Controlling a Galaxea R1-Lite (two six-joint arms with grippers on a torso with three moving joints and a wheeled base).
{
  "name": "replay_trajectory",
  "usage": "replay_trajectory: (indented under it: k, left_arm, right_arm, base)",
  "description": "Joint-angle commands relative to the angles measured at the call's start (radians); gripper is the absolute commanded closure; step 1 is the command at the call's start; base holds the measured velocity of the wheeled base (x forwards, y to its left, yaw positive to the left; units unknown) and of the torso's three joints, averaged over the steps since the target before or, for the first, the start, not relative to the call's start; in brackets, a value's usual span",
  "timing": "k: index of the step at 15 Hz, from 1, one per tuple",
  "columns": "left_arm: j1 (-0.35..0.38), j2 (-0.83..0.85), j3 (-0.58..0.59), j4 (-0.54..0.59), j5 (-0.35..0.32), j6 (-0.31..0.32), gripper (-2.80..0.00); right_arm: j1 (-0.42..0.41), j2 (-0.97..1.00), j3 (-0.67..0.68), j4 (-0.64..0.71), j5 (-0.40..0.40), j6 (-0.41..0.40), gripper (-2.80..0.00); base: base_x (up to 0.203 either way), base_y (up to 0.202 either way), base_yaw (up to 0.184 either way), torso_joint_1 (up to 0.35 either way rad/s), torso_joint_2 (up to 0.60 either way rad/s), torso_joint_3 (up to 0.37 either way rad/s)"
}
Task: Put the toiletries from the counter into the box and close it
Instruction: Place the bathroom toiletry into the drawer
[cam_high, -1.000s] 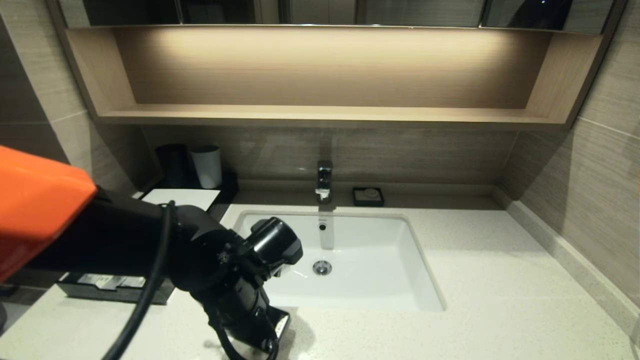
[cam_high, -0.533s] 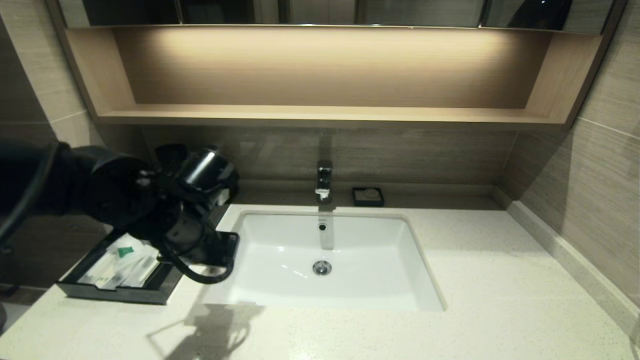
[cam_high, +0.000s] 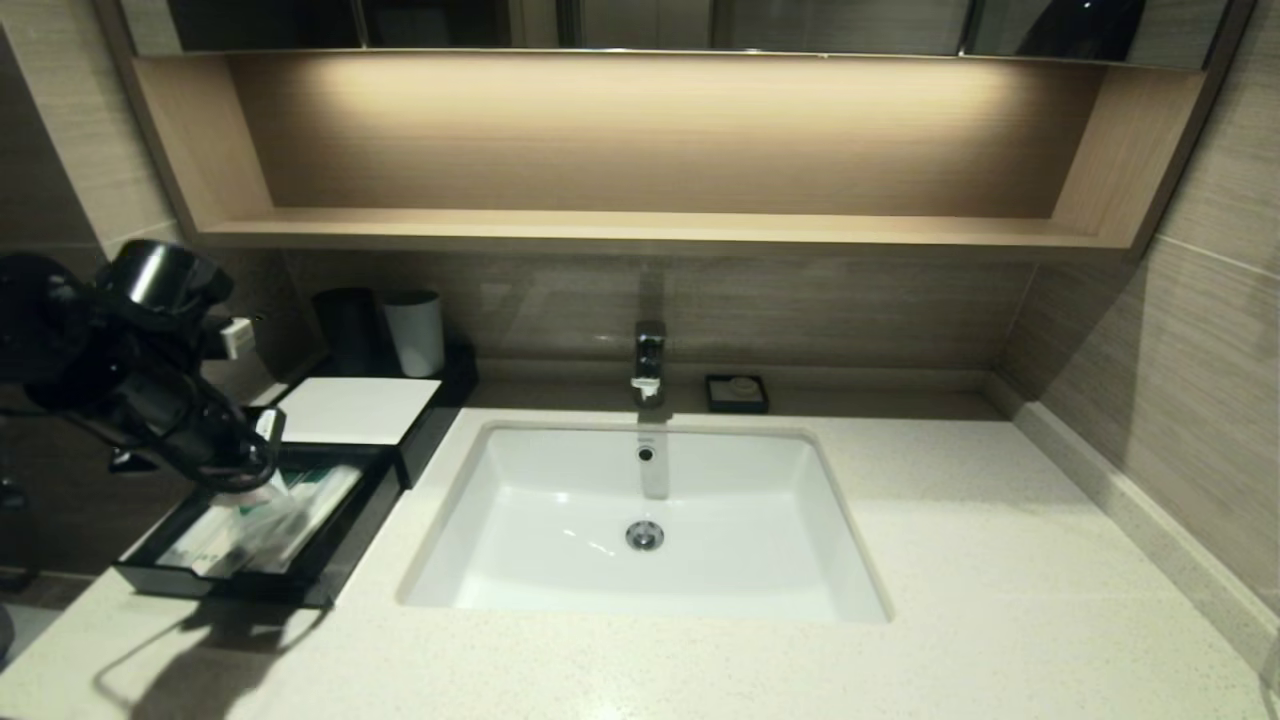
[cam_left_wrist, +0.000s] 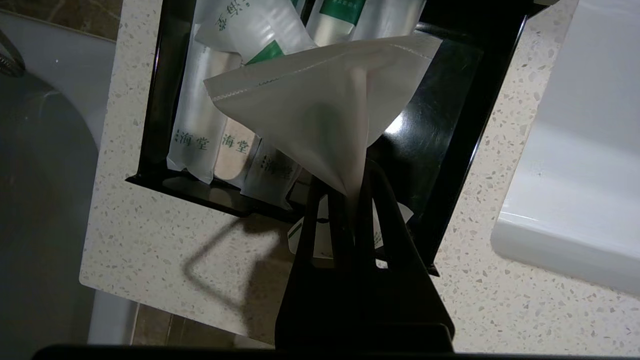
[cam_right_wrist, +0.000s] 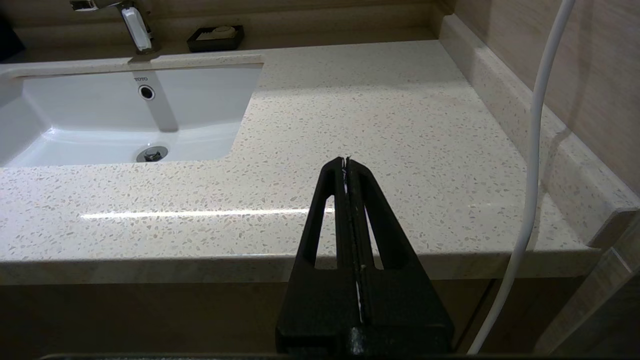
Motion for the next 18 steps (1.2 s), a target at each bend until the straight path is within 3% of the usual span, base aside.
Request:
replay_trajectory:
  k: [1,4,7,18]
  left_arm:
    - [0.025,0.031,-0.003,0.003,-0.021,0.002,0.00]
    - [0.031,0.048,0.008,0.006,-0.041,0.003,0.00]
    - [0.032,0.074,0.025,0.007,-0.117,0.002,0.00]
    - [0.045,0.181,0.033,0.005,-0.121,0.007,0.00]
  right_arm:
    - [0.000,0.000,0.000,0.000,-0.001,0.000,0.00]
    - [0.000,0.000,0.000,-0.001,-0.001,0.000,0.00]
    - [0.000,0.000,0.000,0.001,-0.001,0.000,0.00]
    - [0.000,0.000,0.000,0.001,-0.001,0.000,0.00]
  base:
    - [0.000,0.000,0.000,0.000,0.00,0.000]
    - [0.000,0.000,0.000,0.000,0.00,0.000]
    - [0.000,0.000,0.000,0.000,0.00,0.000]
    - [0.000,0.000,0.000,0.000,0.00,0.000]
